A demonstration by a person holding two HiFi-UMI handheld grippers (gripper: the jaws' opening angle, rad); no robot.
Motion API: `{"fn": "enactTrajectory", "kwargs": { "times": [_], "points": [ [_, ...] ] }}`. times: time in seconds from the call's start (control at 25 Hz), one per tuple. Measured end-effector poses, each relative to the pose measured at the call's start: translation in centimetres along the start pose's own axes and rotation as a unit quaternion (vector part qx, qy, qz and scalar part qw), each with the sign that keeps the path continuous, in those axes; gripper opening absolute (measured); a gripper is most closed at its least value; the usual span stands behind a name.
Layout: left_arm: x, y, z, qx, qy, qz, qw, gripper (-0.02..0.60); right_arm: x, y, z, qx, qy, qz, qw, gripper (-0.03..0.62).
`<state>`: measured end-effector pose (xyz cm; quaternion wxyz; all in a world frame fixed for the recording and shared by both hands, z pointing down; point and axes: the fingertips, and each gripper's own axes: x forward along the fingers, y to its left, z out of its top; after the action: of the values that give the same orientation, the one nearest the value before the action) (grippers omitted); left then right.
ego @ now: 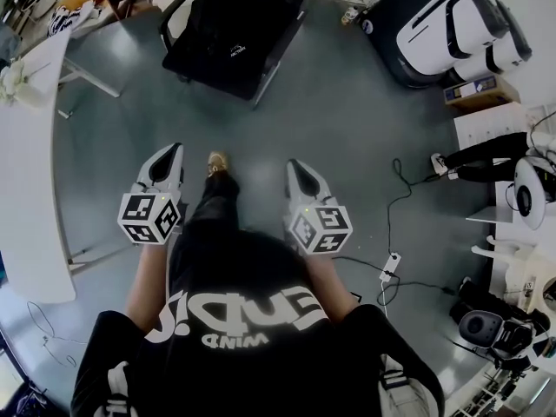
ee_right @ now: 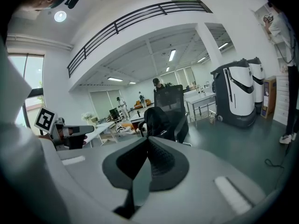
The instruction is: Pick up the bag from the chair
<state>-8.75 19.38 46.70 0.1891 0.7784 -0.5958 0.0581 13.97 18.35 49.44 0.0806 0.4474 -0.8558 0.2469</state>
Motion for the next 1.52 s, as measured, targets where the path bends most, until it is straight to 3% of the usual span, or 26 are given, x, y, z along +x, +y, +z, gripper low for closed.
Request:
{"fn": "enactTrajectory", "kwargs": {
  "times": [0.28, 0.96, 1.52],
  "points": [
    [7.2, 3.8, 4.1, 0.004, 0.002, -0.007, 1.0000, 0.002, 7.6, -2.1, 4.2, 0.001, 0.010, -0.004, 1.000, 0.000],
    [21.2, 15.6, 13.5, 0.011, 0.005, -0.033, 0.9994, 0.002, 25.2, -2.4, 14.3, 0.003, 0.002, -0.020, 1.000, 0.000],
    [28.3, 18.2, 17.3, 0.017, 0.004, -0.057, 0.9982, 0.002, 30.7, -4.4, 18.3, 0.008, -0.001, -0.043, 0.999, 0.000]
  ]
}}
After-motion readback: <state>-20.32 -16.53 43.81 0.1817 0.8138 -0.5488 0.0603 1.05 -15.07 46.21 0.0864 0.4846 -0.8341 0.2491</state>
